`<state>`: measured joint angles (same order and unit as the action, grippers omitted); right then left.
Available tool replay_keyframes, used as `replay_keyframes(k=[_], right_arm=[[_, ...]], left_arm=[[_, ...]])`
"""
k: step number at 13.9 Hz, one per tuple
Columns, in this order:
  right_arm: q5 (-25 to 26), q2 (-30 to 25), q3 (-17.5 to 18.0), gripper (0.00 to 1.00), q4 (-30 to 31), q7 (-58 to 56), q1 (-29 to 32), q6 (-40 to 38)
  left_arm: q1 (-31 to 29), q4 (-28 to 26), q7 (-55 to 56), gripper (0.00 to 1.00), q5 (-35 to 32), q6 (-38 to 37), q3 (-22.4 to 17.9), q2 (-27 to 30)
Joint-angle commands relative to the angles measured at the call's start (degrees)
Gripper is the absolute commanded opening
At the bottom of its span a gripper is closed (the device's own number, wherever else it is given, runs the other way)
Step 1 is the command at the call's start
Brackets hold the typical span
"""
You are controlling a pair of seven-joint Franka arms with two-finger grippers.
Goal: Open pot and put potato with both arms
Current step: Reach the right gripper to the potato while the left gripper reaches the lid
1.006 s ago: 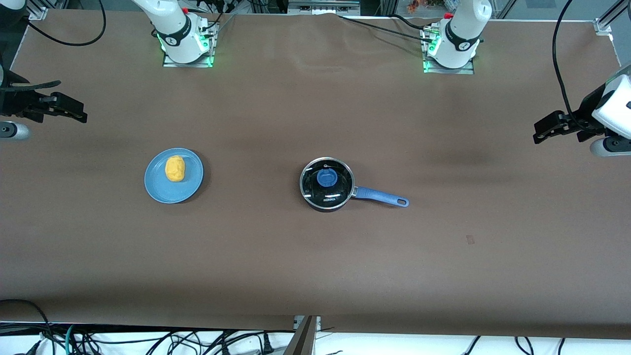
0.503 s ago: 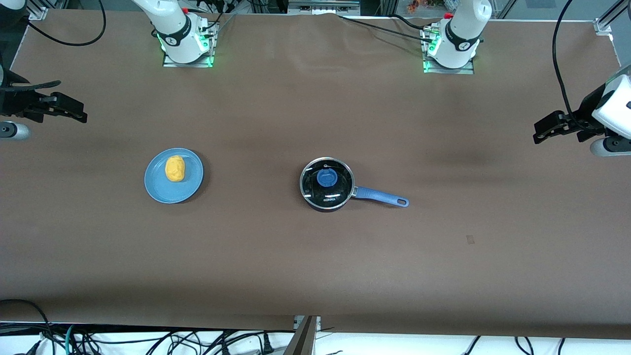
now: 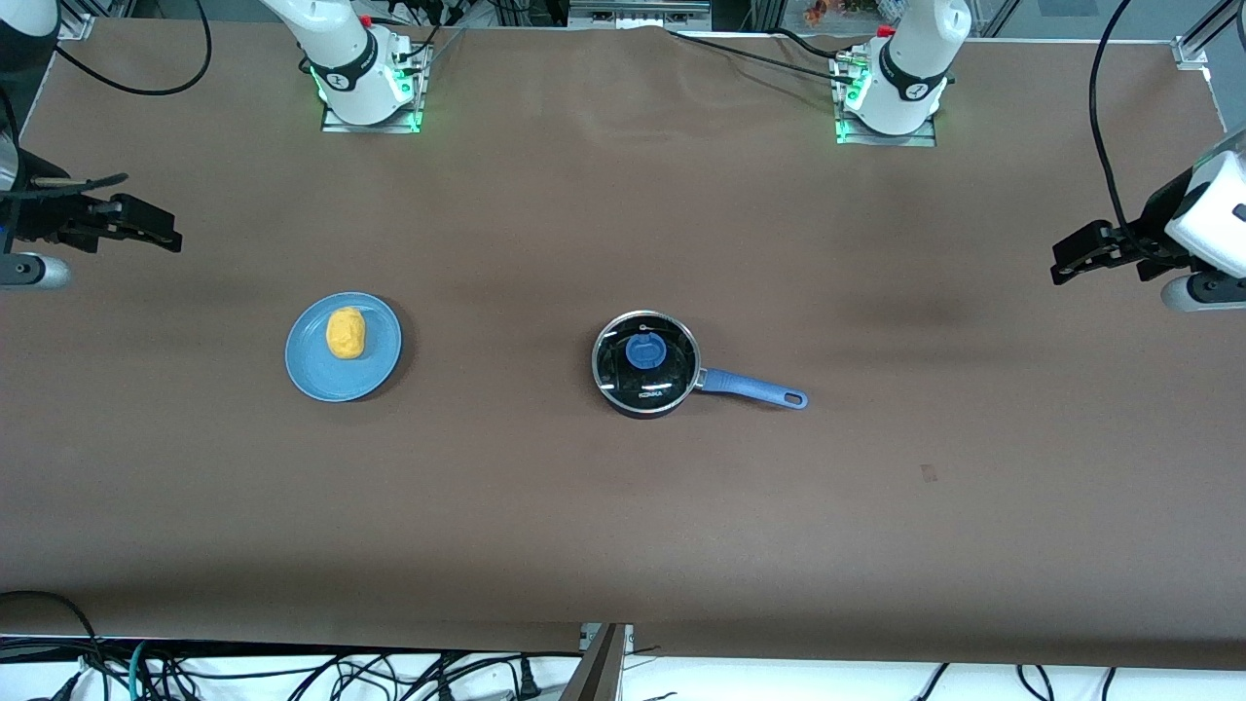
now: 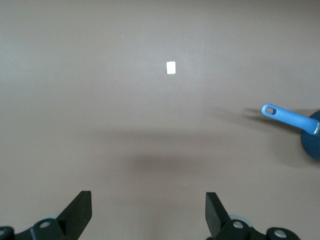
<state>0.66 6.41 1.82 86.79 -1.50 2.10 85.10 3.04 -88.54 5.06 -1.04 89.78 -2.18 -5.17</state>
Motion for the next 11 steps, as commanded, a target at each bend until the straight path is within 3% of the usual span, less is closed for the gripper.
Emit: replay_keyframes(k=[1,4,6,9,11], right_arm=[[-0.7,1.9,0.2,1.00,-1.4,0.1,0.3,-0.1],[-0.5,5.0,0.2,1.00,-1.4,-0.7,0.4,1.2],[-0.6,6.9,0.2,1.00,-1.1,-0.6,0.1,2.3],[-0.9,11.2,0.6,1.00,-0.4,0.2,-0.2,6.0],[-1.3,13.5,0.6,1.00,1.5,0.4,-0.3,9.0]], left_arm=[[0.7,0.6,3.5,1.00,2.5,-2.1,0.4,-1.1],[1.2,0.6,10.6,1.00,5.4,-1.0,4.5,-4.7],[1.3,0.3,15.0,1.00,7.7,2.8,8.5,-7.6],[1.5,-0.1,28.9,1.00,7.3,9.9,17.5,-11.5],[4.8,0.0,33.6,1.00,7.0,14.6,19.3,-14.9]])
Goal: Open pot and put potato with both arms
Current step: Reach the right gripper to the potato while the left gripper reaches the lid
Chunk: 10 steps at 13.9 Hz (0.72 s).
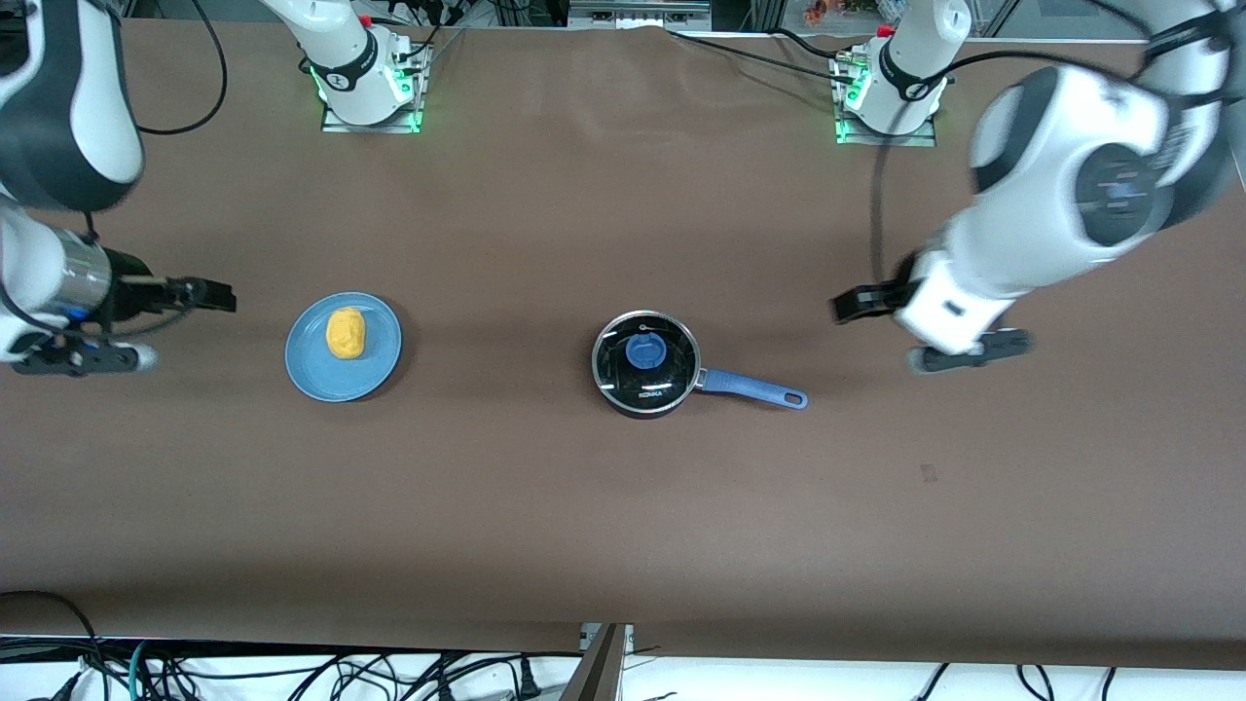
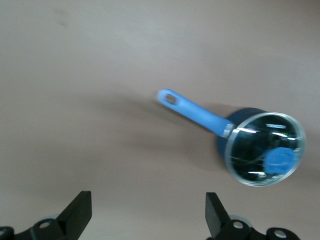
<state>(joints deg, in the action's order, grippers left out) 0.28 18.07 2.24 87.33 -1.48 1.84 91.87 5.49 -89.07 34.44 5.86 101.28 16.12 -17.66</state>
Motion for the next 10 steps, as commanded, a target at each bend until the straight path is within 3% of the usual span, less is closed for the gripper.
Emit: replay_keyframes(k=[1,4,7,10], right_arm=[[-0.9,2.0,0.2,1.00,4.0,0.9,-0.6,6.0],[-0.9,1.4,1.2,1.00,12.4,5.6,-0.8,15.6],[-0.8,0.8,3.6,1.00,19.3,10.4,-0.8,22.6],[-0.8,0.0,4.0,1.00,27.3,10.4,-0.8,31.1]], left_arm=[[6.0,0.7,7.7,1.00,-0.5,6.3,0.8,-4.0],[13.5,1.6,19.8,1.00,-3.1,14.0,0.9,-10.1],[17.0,8.4,20.1,1.00,-3.6,15.0,0.7,-18.4],[19.9,11.5,20.1,1.00,-6.4,15.0,0.4,-22.7]])
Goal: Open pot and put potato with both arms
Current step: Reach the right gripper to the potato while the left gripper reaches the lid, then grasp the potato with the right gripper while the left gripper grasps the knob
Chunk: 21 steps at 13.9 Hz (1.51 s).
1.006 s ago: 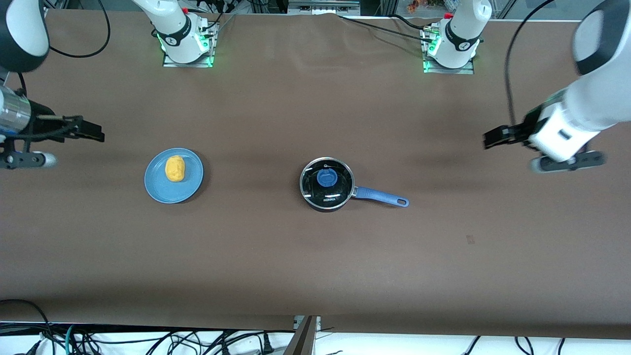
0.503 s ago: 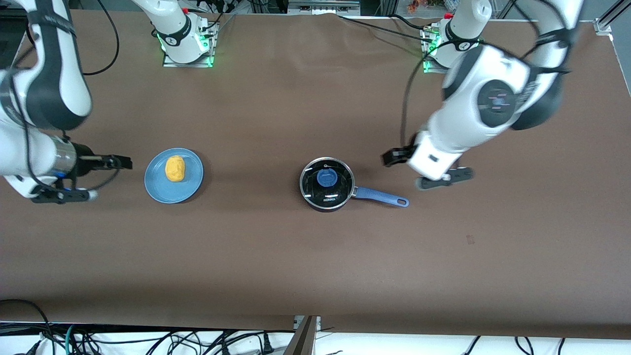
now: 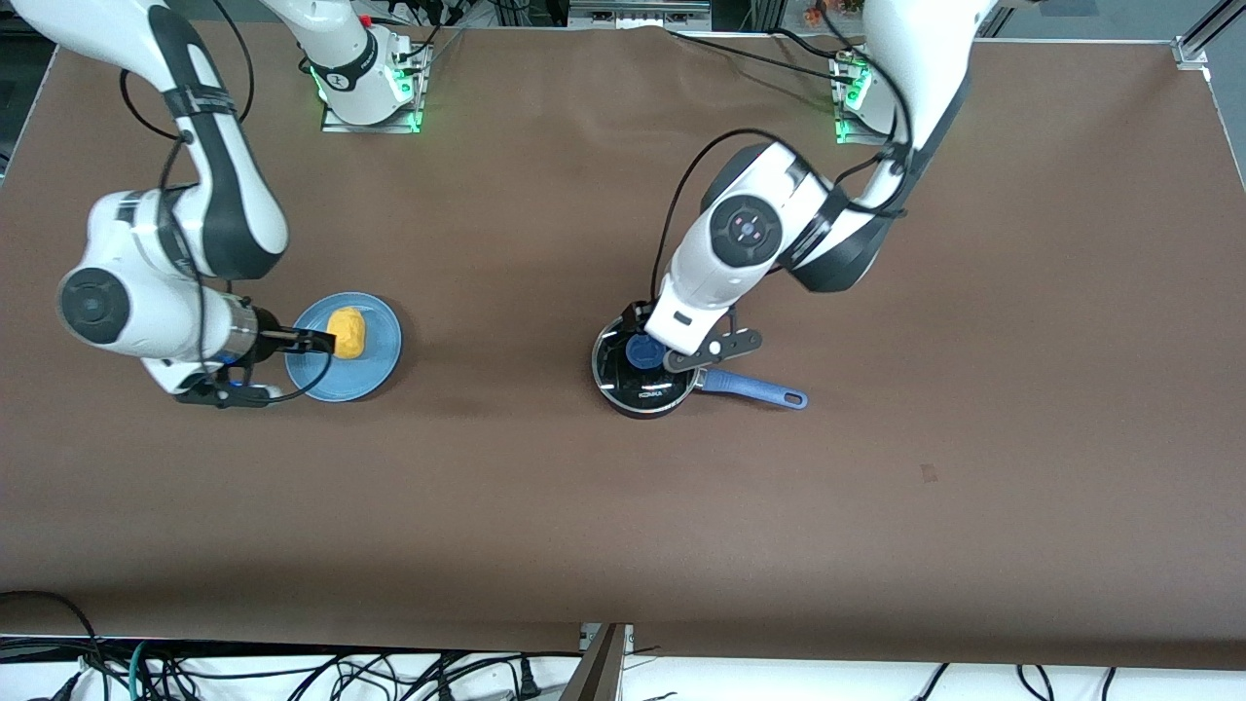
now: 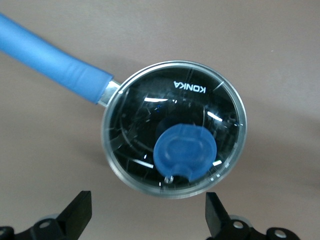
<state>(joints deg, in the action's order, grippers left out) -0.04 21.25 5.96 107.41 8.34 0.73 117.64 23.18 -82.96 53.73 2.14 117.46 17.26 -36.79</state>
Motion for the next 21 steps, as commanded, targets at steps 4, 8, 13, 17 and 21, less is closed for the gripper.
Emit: replay_keyframes(k=[4,8,13,17,21], right_arm=[[-0.1,-4.2,0.3,1.00,14.8,0.5,0.3,14.2],[-0.1,-3.4,0.3,1.00,19.0,0.4,0.3,21.6],[0.1,-1.7,0.3,1.00,20.5,-1.7,0.3,26.5],[0.1,-0.5,0.1,1.00,20.9,-5.5,0.5,28.9],[0.1,0.6,-0.2,1.00,21.9,-11.4,0.8,32.2]], left_arm=[[2.5,8.4,0.9,1.00,-2.7,-1.2,-0.9,-5.0],[2.6,10.9,1.4,1.00,-2.8,-0.9,-1.0,-7.8],[2.7,12.1,1.2,1.00,-2.8,-0.9,-1.4,-9.3],[2.7,12.2,1.3,0.98,-2.8,0.4,-1.6,-9.8],[2.7,12.2,1.0,0.70,-2.8,1.5,-1.6,-10.5]])
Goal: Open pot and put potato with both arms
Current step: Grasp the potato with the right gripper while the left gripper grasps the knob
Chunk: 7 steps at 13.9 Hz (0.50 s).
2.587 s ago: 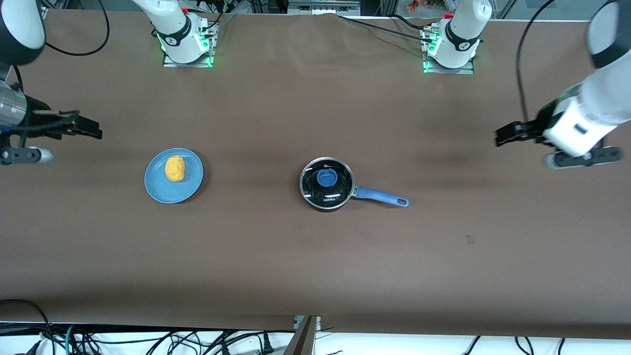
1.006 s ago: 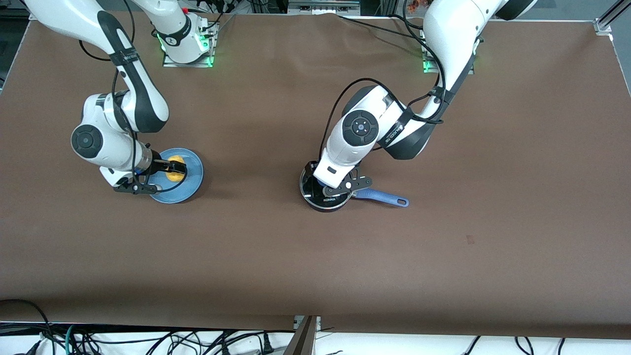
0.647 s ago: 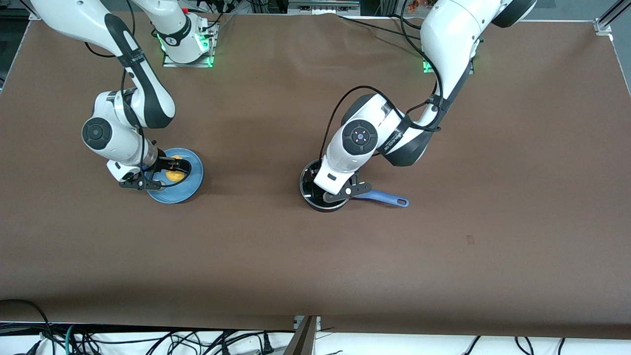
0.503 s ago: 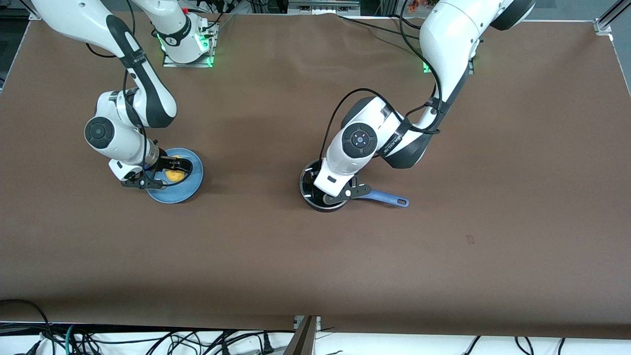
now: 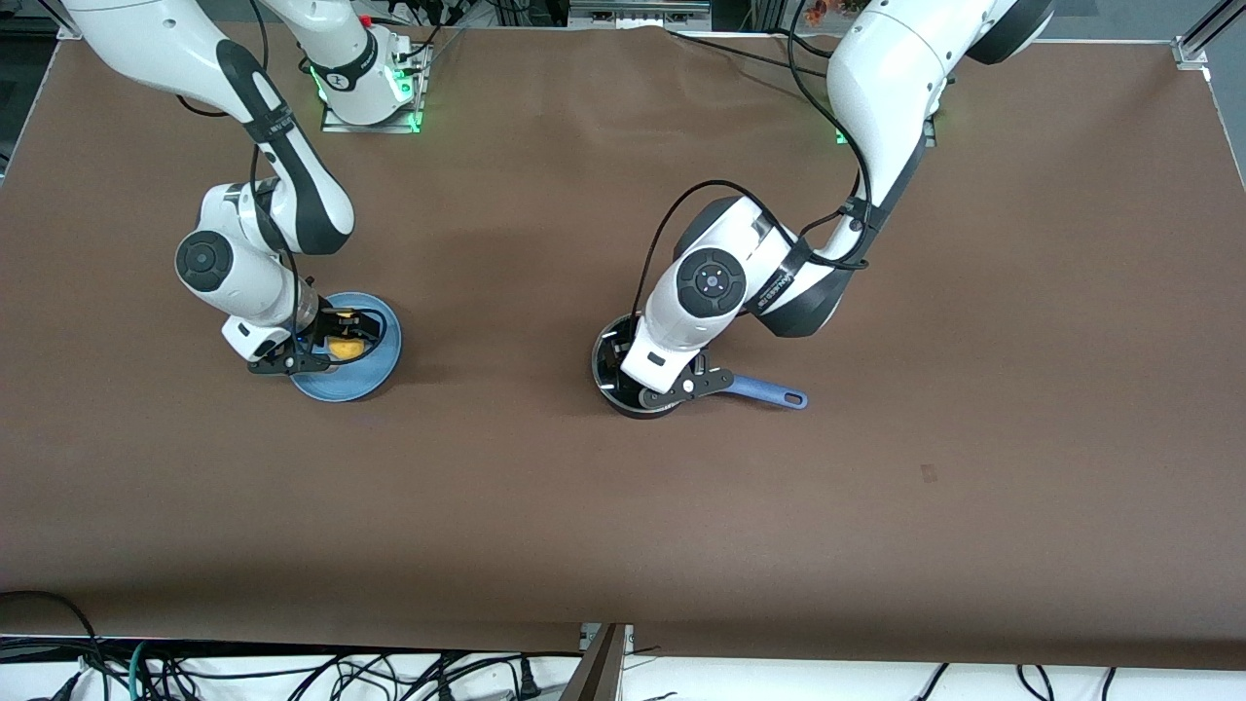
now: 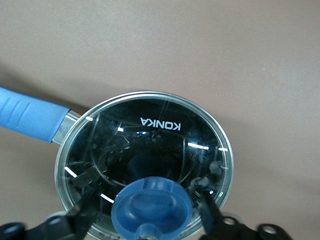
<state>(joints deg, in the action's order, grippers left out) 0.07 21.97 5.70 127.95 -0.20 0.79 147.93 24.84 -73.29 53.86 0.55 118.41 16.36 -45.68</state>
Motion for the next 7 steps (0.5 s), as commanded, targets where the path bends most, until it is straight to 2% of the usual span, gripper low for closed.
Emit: replay_keyframes(k=[1,2,4,5,7], right_arm=[[0.0,-0.1,-0.1,1.00,1.3,-3.0,0.7,1.8],[0.0,-0.2,-0.1,1.00,1.3,-2.9,0.7,1.7],[0.0,-0.4,-0.1,1.00,1.3,-3.1,0.7,0.9],[0.0,-0.4,-0.1,1.00,1.3,-3.5,0.7,0.5],[0.0,-0.4,-0.1,1.00,1.4,-3.6,0.7,0.3]], left_arm=[[1.1,2.5,0.9,0.70,-1.3,0.9,-0.7,-1.7],[1.1,2.5,0.9,0.70,-1.3,0.9,-0.7,-2.0],[1.1,2.5,0.7,0.57,-1.3,0.9,-0.7,-2.0],[1.0,2.5,0.5,0.47,-1.6,0.9,-0.7,-2.0],[1.0,2.5,0.6,0.37,-3.4,0.8,-0.7,-1.8]])
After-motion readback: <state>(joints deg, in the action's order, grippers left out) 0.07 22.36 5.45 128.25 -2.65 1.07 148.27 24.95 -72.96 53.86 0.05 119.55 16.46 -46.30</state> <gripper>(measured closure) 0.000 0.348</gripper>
